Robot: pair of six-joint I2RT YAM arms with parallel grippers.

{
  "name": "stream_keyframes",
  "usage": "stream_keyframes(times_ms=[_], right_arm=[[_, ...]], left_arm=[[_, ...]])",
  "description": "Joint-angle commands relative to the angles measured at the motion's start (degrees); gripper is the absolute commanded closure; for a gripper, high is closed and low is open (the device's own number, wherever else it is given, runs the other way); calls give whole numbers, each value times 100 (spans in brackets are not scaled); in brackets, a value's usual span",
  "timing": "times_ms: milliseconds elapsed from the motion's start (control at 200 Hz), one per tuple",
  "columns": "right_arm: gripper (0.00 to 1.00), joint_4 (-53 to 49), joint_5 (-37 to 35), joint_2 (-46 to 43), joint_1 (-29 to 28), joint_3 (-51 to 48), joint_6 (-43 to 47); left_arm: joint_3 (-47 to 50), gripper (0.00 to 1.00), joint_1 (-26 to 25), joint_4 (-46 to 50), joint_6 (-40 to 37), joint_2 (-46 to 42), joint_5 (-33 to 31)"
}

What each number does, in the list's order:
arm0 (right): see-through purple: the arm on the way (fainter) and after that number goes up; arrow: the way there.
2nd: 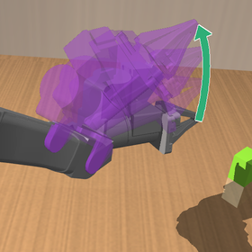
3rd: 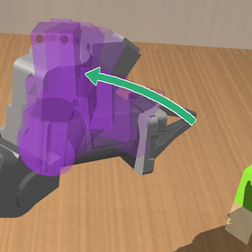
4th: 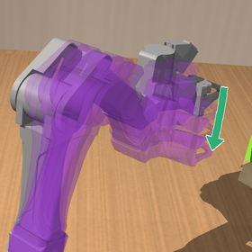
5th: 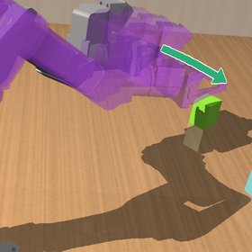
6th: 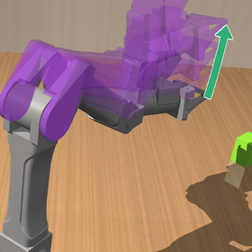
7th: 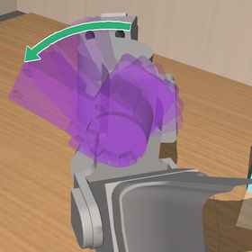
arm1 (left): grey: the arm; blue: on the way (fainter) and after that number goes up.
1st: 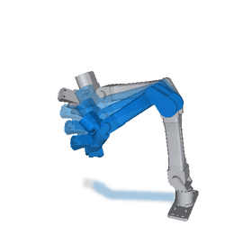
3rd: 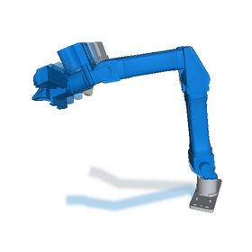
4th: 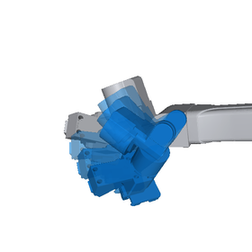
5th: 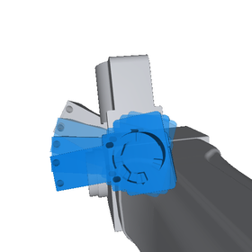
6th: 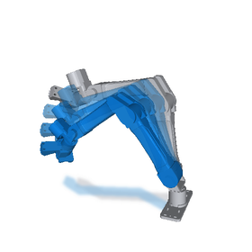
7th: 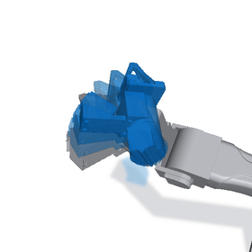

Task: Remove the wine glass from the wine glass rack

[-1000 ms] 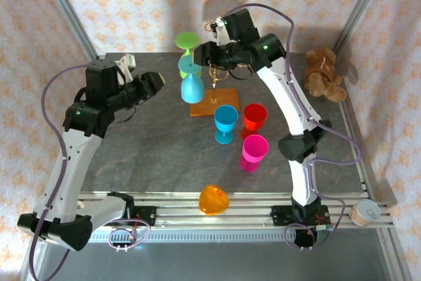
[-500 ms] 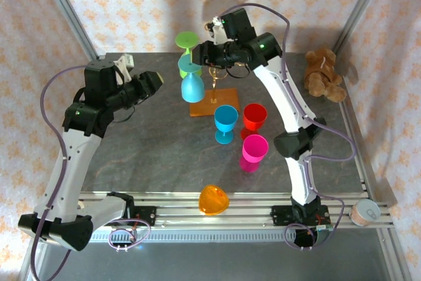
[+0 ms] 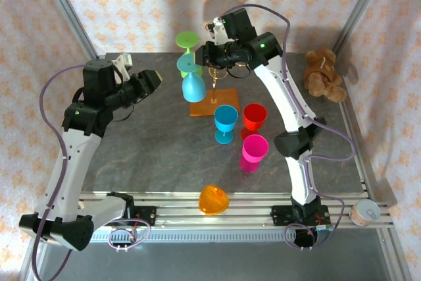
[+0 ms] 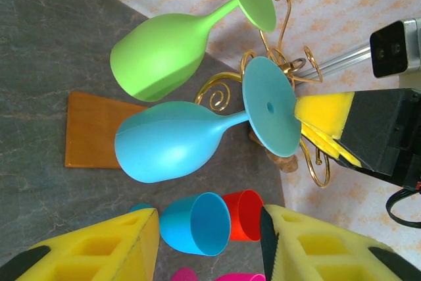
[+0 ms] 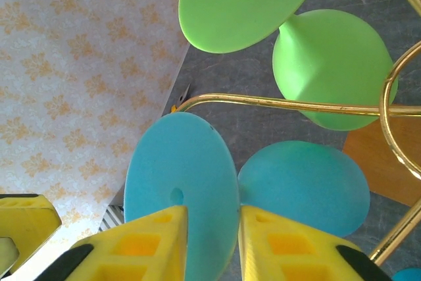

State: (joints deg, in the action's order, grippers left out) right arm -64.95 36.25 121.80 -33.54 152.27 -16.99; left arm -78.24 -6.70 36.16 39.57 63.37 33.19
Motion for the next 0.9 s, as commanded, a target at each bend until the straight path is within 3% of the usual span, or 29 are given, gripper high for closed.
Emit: stream_keyframes(times_ms=[0, 360, 551, 896], right_arm=[[77, -75, 142, 66, 29, 130, -67], [89, 25, 273, 17, 67, 132, -231], [100, 129, 390, 0, 124, 119, -398], [100, 361, 675, -50, 193, 101, -796]], left_arm=[[45, 55, 46, -206, 51, -53, 110], [45, 55, 89, -255, 68, -27, 153], [53, 55, 109, -278, 77, -44, 156], [70, 55, 133, -301, 111, -85, 170]])
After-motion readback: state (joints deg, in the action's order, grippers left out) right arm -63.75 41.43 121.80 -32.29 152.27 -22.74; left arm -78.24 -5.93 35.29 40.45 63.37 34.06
